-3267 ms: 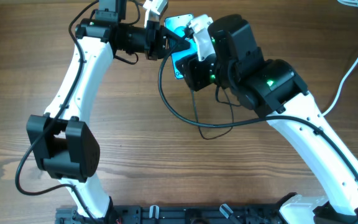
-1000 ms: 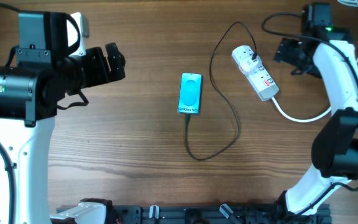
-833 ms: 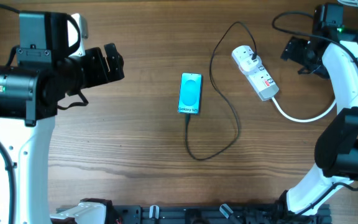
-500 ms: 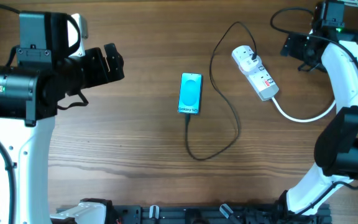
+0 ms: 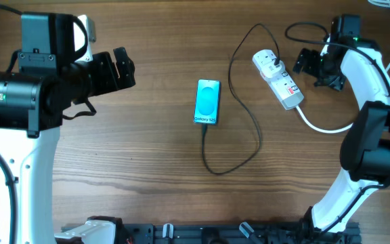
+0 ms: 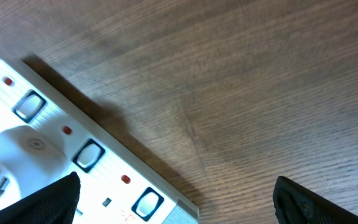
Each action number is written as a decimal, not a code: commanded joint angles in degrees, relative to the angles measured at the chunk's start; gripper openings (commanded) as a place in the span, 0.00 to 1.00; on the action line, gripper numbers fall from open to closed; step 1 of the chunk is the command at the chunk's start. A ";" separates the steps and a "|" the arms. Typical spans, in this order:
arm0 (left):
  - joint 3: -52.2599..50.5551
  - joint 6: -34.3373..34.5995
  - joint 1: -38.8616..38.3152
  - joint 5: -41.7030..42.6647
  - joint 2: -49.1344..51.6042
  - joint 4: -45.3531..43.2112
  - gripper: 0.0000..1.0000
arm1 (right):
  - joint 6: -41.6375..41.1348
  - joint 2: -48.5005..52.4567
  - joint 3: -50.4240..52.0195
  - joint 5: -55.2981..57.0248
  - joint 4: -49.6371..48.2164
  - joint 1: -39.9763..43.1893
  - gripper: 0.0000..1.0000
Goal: Plug charger to phone and switch on socket
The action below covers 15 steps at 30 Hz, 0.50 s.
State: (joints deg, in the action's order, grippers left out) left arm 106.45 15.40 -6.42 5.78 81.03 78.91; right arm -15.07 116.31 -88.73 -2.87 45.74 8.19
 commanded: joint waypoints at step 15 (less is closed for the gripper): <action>0.04 0.48 0.00 -0.96 -0.31 0.02 1.00 | -0.50 4.24 -0.24 -4.52 -7.02 -0.24 1.00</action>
State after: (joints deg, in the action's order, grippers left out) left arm 106.45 15.40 -6.42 5.78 81.03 78.91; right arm -16.14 119.59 -88.25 -6.44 39.62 8.19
